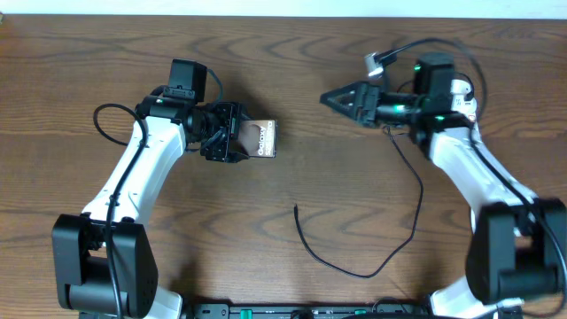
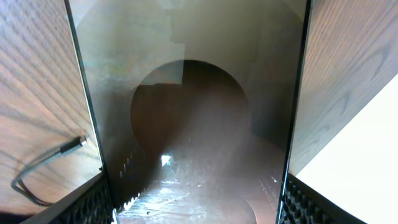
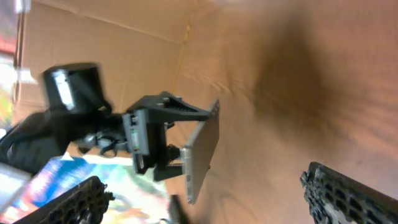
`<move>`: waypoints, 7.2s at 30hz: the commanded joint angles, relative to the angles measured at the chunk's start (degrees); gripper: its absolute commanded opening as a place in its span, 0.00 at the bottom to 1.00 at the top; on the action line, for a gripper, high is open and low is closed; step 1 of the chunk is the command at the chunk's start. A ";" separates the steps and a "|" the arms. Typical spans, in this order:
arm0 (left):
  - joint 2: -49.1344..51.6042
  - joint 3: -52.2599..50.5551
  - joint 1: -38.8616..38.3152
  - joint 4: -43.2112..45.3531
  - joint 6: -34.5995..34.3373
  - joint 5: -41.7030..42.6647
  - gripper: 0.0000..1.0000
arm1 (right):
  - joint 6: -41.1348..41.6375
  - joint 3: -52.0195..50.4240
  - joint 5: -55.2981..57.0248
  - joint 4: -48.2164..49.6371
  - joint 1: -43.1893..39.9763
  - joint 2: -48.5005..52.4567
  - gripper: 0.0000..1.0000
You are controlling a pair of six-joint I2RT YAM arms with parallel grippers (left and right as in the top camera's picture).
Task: Plug charger to phone and switch on socket
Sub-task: 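Move the right gripper toward the phone held by the left gripper, then grasp the phone's edge with the right gripper beside the left gripper, then open the left gripper and carry the phone away with the right gripper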
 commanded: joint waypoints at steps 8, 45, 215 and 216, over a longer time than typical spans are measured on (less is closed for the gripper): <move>-1.49 1.31 0.24 -2.89 -6.49 -5.53 0.07 | 7.06 0.72 2.01 0.28 9.88 6.82 0.98; -1.49 1.31 -5.31 -7.04 -11.02 -9.25 0.07 | 6.88 0.72 12.90 3.48 22.75 6.80 0.81; -1.16 0.94 -3.87 48.28 11.28 -2.78 0.49 | 73.88 0.57 22.91 48.24 13.25 6.80 0.01; -1.16 0.94 -3.87 48.28 11.30 -2.78 0.45 | 73.88 0.57 22.91 48.26 13.31 6.80 0.01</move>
